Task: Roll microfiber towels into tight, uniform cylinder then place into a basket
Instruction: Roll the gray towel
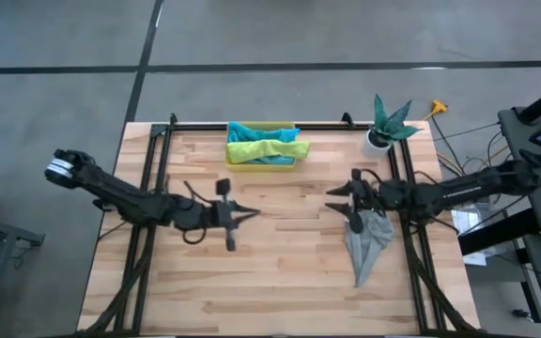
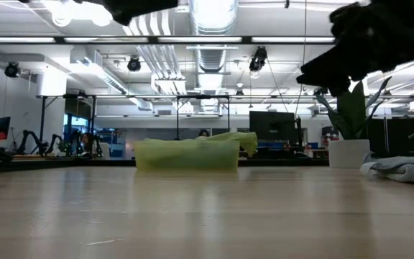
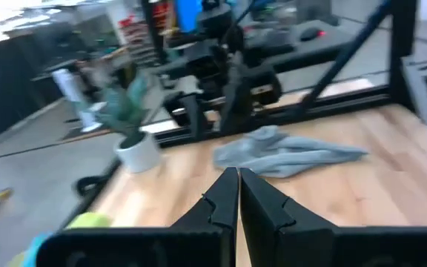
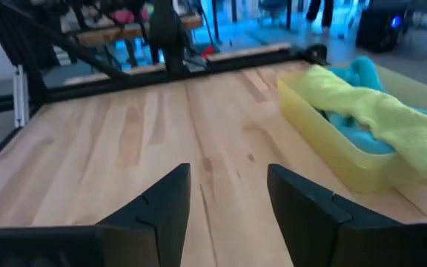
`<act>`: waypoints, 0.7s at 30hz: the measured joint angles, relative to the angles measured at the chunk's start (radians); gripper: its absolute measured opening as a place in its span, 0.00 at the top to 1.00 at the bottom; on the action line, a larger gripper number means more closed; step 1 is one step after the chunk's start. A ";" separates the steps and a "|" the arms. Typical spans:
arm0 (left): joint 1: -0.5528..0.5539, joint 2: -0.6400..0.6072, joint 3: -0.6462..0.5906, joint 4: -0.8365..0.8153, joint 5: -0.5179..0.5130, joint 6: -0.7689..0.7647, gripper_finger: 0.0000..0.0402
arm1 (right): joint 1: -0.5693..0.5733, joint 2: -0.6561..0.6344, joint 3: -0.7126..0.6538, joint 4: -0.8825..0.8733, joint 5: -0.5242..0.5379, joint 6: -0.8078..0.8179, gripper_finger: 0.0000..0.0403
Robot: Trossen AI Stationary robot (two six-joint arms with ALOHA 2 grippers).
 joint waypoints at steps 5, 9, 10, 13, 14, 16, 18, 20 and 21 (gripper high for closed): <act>0.004 0.136 0.066 0.048 0.026 -0.003 1.00 | 0.136 0.070 -0.090 0.161 0.104 -0.001 0.56; 0.001 0.243 0.137 0.070 0.030 -0.025 1.00 | 0.214 0.141 -0.096 0.196 0.156 0.039 0.56; 0.002 0.267 0.157 0.071 0.030 -0.033 1.00 | 0.231 0.163 -0.091 0.194 0.177 0.044 0.56; 0.002 0.338 0.217 0.073 0.030 -0.056 1.00 | 0.267 0.234 -0.050 0.198 0.226 0.050 0.56; 0.002 0.359 0.234 0.073 0.030 -0.056 1.00 | 0.272 0.259 -0.029 0.197 0.230 0.044 0.56; 0.002 0.398 0.274 0.069 0.030 -0.055 1.00 | 0.270 0.302 0.021 0.186 0.231 0.000 0.56; 0.002 0.422 0.308 0.065 0.030 -0.055 1.00 | 0.260 0.328 0.093 0.141 0.249 -0.047 0.56; 0.002 0.436 0.334 0.059 0.030 -0.056 1.00 | 0.243 0.331 0.190 -0.023 0.295 -0.005 0.57; 0.002 0.439 0.341 0.050 0.030 -0.060 1.00 | 0.230 0.326 0.250 -0.166 0.314 0.038 0.57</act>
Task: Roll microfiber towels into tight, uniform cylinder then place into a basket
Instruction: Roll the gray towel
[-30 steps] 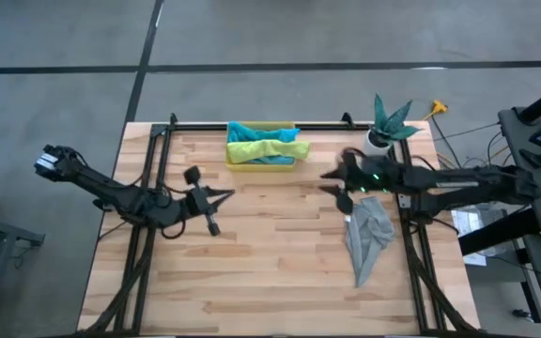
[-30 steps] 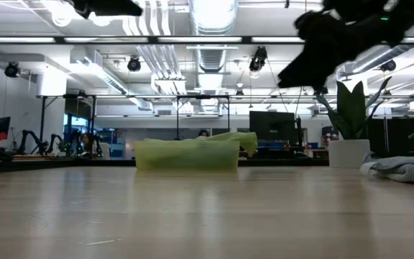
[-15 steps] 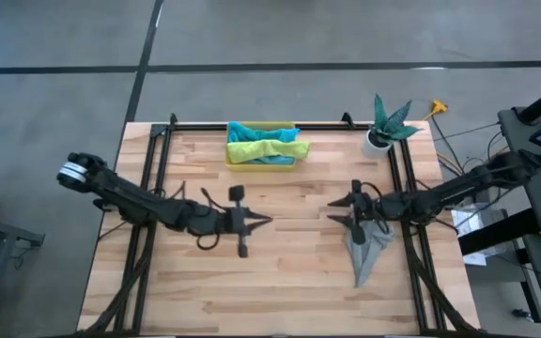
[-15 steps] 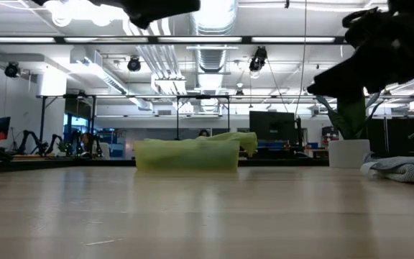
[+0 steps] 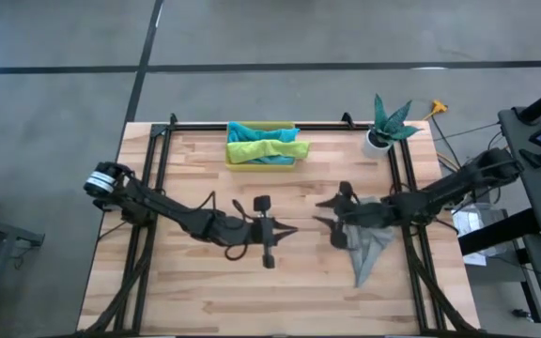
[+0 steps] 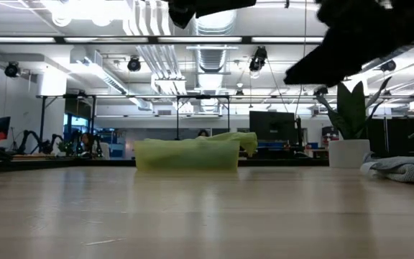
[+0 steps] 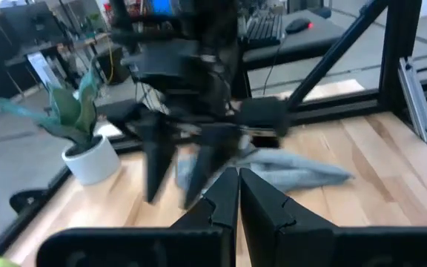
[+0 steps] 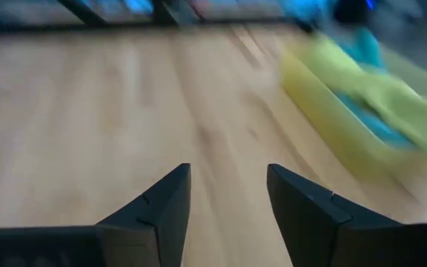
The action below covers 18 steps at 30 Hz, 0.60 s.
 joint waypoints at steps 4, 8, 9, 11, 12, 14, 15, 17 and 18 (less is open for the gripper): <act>0.000 -0.001 0.013 -0.061 0.000 -0.068 1.00 | -0.053 0.000 0.235 -0.574 0.020 0.136 0.59; -0.001 -0.008 0.006 -0.071 0.015 -0.101 1.00 | -0.063 0.016 0.335 -0.822 0.011 0.204 0.61; -0.001 -0.008 0.003 -0.070 0.021 -0.101 1.00 | -0.055 0.020 0.332 -0.816 0.014 0.210 0.61; -0.001 -0.008 0.003 -0.074 0.029 -0.100 1.00 | -0.042 0.029 0.312 -0.792 0.017 0.210 0.61; -0.001 -0.008 0.004 -0.074 0.031 -0.100 1.00 | -0.041 0.035 0.304 -0.797 0.015 0.203 0.61; -0.001 -0.011 0.009 -0.075 0.031 -0.100 1.00 | -0.037 0.043 0.288 -0.797 0.016 0.220 0.61; -0.001 -0.012 0.012 -0.073 0.037 -0.100 1.00 | -0.037 0.044 0.278 -0.815 0.016 0.239 0.61; -0.001 -0.014 0.016 -0.070 0.043 -0.100 1.00 | -0.037 0.044 0.258 -0.830 0.011 0.279 0.61; -0.001 -0.014 0.017 -0.071 0.045 -0.099 1.00 | -0.037 0.042 0.248 -0.835 0.008 0.300 0.61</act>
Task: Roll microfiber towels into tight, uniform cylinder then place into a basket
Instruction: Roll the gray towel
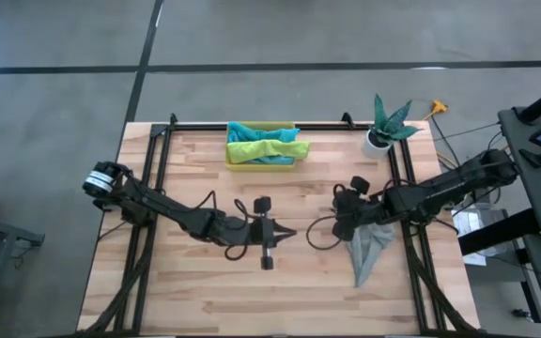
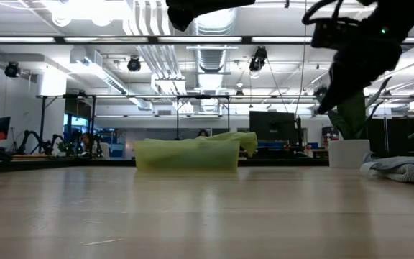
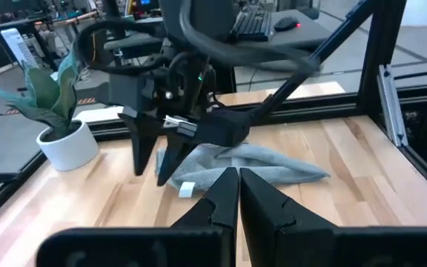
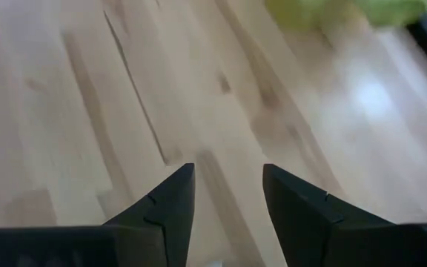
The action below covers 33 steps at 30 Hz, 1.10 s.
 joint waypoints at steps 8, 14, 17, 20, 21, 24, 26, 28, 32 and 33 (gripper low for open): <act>0.001 0.000 0.001 0.000 0.027 0.008 1.00 | 0.002 -0.012 -0.046 -0.039 -0.004 0.100 0.61; 0.000 -0.001 0.008 0.002 0.027 0.034 1.00 | 0.038 -0.012 -0.069 -0.044 -0.009 0.152 0.61; 0.000 -0.001 0.008 0.002 0.027 0.034 1.00 | 0.065 -0.012 -0.082 -0.049 -0.026 0.187 0.61; 0.000 -0.001 0.008 0.002 0.027 0.034 1.00 | 0.098 -0.012 -0.091 -0.081 -0.030 0.244 0.61; 0.000 -0.001 0.008 0.001 0.027 0.034 1.00 | 0.106 -0.012 -0.095 -0.092 -0.030 0.259 0.61; 0.000 -0.001 0.008 0.000 0.027 0.035 1.00 | 0.126 -0.012 -0.111 -0.094 -0.030 0.277 0.61; 0.000 -0.003 0.008 0.000 0.028 0.044 1.00 | 0.136 -0.012 -0.126 -0.091 -0.030 0.293 0.61; 0.000 -0.006 0.008 -0.002 0.028 0.062 1.00 | 0.144 -0.012 -0.141 -0.091 -0.030 0.309 0.61; 0.000 -0.008 0.007 -0.007 0.027 0.079 1.00 | 0.144 -0.012 -0.162 -0.088 -0.029 0.315 0.58; 0.000 -0.008 0.007 -0.007 0.028 0.079 1.00 | 0.144 -0.012 -0.165 -0.088 -0.026 0.317 0.57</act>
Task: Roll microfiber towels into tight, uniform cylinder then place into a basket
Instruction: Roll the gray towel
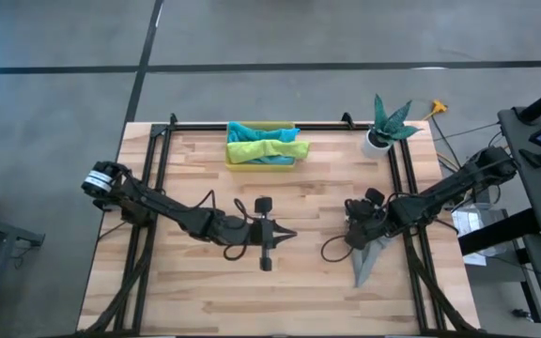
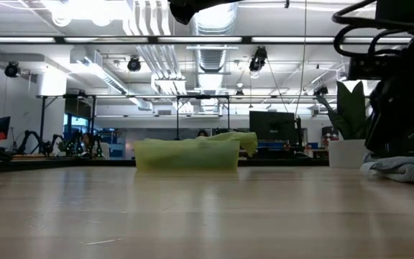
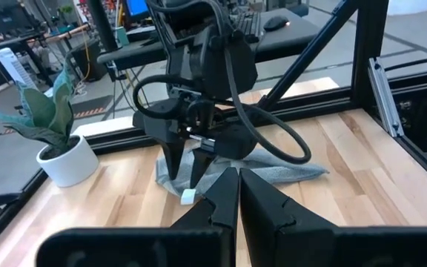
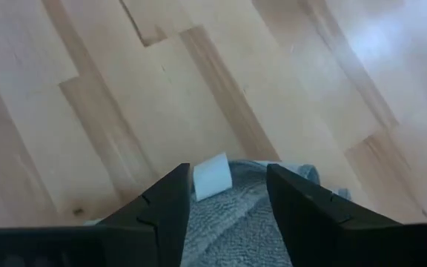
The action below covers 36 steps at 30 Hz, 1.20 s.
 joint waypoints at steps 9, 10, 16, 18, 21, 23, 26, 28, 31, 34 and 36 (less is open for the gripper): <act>0.000 -0.004 -0.002 0.000 0.000 0.000 1.00 | 0.000 0.000 -0.003 -0.062 0.097 -0.017 0.43; 0.000 -0.004 -0.002 0.000 0.000 0.000 1.00 | 0.000 0.000 -0.003 -0.083 0.113 -0.019 0.42; -0.001 -0.004 -0.002 0.000 0.000 0.002 1.00 | 0.000 0.002 -0.021 -0.108 0.124 -0.086 0.40; -0.001 -0.004 -0.002 0.001 0.000 0.002 1.00 | 0.000 0.002 -0.024 -0.078 0.097 -0.161 0.40; -0.001 -0.004 -0.002 0.000 0.000 0.002 1.00 | 0.000 0.002 -0.025 -0.067 0.086 -0.231 0.42; -0.001 -0.004 -0.002 0.001 0.000 0.002 1.00 | 0.000 0.002 -0.028 -0.067 0.086 -0.249 0.44; -0.001 -0.004 -0.003 0.001 0.000 0.001 1.00 | 0.000 0.002 -0.038 -0.067 0.096 -0.252 0.47; -0.001 -0.004 -0.003 0.001 0.000 0.002 1.00 | -0.001 0.002 -0.047 -0.065 0.113 -0.253 0.48; -0.001 -0.004 -0.003 0.001 0.000 0.001 1.00 | -0.009 0.002 -0.058 -0.052 0.119 -0.253 0.51; 0.000 -0.004 -0.003 0.001 0.000 0.001 1.00 | -0.023 0.002 -0.068 -0.045 0.141 -0.254 0.54; 0.000 -0.004 -0.003 0.001 0.000 0.001 1.00 | -0.034 0.002 -0.072 -0.043 0.143 -0.254 0.55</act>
